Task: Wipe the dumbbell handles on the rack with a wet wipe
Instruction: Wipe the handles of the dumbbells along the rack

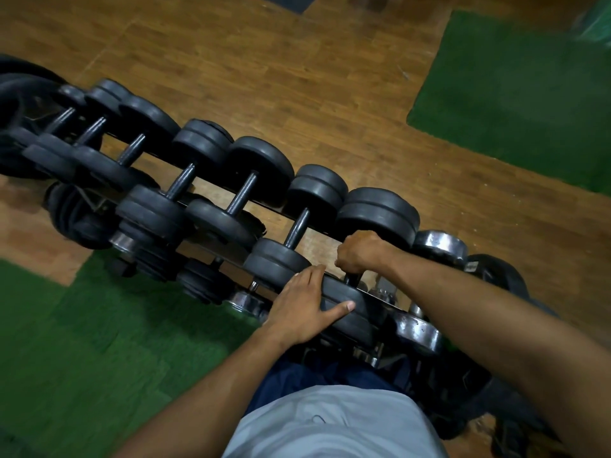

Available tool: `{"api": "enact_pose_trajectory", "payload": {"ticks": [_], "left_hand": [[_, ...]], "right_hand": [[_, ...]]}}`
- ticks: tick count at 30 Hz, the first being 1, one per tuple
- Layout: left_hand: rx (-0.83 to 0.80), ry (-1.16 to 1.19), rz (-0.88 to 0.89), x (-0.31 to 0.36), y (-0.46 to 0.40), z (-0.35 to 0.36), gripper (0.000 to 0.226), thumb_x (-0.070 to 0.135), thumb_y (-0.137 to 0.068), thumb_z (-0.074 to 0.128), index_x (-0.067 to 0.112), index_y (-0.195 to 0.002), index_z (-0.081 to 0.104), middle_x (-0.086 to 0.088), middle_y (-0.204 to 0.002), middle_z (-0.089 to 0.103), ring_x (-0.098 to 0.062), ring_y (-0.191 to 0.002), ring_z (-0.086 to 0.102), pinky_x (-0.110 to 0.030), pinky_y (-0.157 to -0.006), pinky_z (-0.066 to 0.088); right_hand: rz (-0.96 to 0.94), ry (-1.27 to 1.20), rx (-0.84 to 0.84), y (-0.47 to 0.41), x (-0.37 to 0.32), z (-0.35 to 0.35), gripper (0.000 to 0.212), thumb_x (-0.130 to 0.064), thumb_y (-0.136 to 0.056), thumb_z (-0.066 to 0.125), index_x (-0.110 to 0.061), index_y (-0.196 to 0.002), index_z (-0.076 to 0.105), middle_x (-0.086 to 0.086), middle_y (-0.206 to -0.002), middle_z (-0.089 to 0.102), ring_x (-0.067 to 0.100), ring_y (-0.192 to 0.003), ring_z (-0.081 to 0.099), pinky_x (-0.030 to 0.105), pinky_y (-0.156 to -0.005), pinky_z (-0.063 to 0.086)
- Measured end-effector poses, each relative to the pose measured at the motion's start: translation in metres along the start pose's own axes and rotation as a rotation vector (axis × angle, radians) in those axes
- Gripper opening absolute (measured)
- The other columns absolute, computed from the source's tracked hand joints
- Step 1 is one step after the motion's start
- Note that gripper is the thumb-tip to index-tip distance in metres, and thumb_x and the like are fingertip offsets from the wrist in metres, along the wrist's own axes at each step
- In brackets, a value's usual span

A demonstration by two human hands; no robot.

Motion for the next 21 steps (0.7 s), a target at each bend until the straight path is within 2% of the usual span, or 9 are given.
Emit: {"api": "enact_pose_trajectory", "payload": {"ticks": [2,4,6,8,11,15,19,21], "left_hand": [[0.013,-0.001,0.011,0.001,0.001,-0.002,0.102,0.087,-0.084,0.042,0.015,-0.156,0.029,-0.004,-0.154,0.042,-0.020,-0.140,0.039,-0.042,-0.119,0.034],[0.024,0.002,0.023,0.002,0.001,-0.004,0.100,0.085,-0.085,0.045,0.016,-0.156,0.029,-0.004,-0.154,0.042,-0.019,-0.140,0.039,-0.041,-0.119,0.033],[0.032,0.003,0.029,0.003,0.002,-0.005,0.099,0.083,-0.086,0.047,0.015,-0.156,0.029,-0.004,-0.154,0.042,-0.019,-0.140,0.039,-0.040,-0.119,0.032],[0.036,-0.001,0.027,0.003,0.002,-0.005,0.099,0.083,-0.086,0.047,0.015,-0.156,0.029,-0.004,-0.154,0.042,-0.019,-0.141,0.039,-0.039,-0.120,0.032],[0.039,-0.002,0.028,0.003,0.002,-0.005,0.100,0.083,-0.086,0.047,0.015,-0.157,0.027,-0.004,-0.156,0.040,-0.019,-0.142,0.037,-0.038,-0.121,0.030],[0.041,0.012,0.030,0.003,0.002,-0.005,0.099,0.084,-0.086,0.047,0.017,-0.156,0.028,-0.002,-0.156,0.040,-0.019,-0.142,0.037,-0.038,-0.121,0.031],[0.043,0.013,0.028,0.000,0.001,-0.002,0.098,0.087,-0.084,0.043,0.020,-0.154,0.031,0.000,-0.153,0.042,-0.018,-0.140,0.039,-0.039,-0.119,0.032],[0.041,0.013,0.028,-0.002,0.001,0.000,0.097,0.088,-0.084,0.042,0.020,-0.153,0.032,0.001,-0.151,0.043,-0.017,-0.139,0.040,-0.038,-0.119,0.033]], "right_hand": [[-0.016,-0.066,-0.104,-0.001,-0.006,0.003,0.040,-0.040,-0.104,0.036,-0.020,-0.127,0.062,0.003,-0.127,0.063,0.026,-0.108,0.063,0.036,-0.078,0.050],[-0.057,-0.169,-0.186,0.003,-0.014,0.005,0.041,-0.038,-0.104,0.034,-0.016,-0.125,0.062,0.003,-0.119,0.064,0.023,-0.095,0.062,0.034,-0.077,0.048],[-0.088,-0.278,-0.244,0.008,-0.020,0.005,0.037,-0.031,-0.105,0.035,-0.011,-0.119,0.063,0.004,-0.103,0.063,0.018,-0.076,0.058,0.030,-0.067,0.044],[-0.104,-0.315,-0.265,0.010,-0.021,0.006,0.034,-0.024,-0.103,0.039,-0.008,-0.113,0.066,0.005,-0.091,0.062,0.017,-0.068,0.058,0.028,-0.056,0.044],[-0.141,-0.337,-0.201,0.010,-0.020,0.008,0.031,-0.024,-0.102,0.041,-0.010,-0.109,0.068,0.003,-0.083,0.061,0.019,-0.068,0.059,0.030,-0.056,0.045],[-0.192,-0.555,-0.009,0.016,-0.011,0.016,0.030,-0.035,-0.104,0.040,-0.021,-0.090,0.064,-0.005,-0.084,0.061,0.020,-0.082,0.059,0.033,-0.072,0.043],[-0.189,-0.859,0.099,0.036,0.006,0.028,0.031,-0.042,-0.104,0.043,-0.040,-0.077,0.059,-0.019,-0.078,0.060,0.005,-0.081,0.057,0.030,-0.076,0.045],[-0.180,-0.942,0.140,0.048,0.013,0.031,0.031,-0.043,-0.103,0.046,-0.043,-0.076,0.061,-0.021,-0.078,0.062,-0.001,-0.080,0.058,0.027,-0.078,0.046]]}}
Point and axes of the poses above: each hand's wrist, its own y-axis away from the middle knuckle, its own z-axis out of the palm, x = y × z, the point moved 8 cm from there along -y, towards the middle knuckle
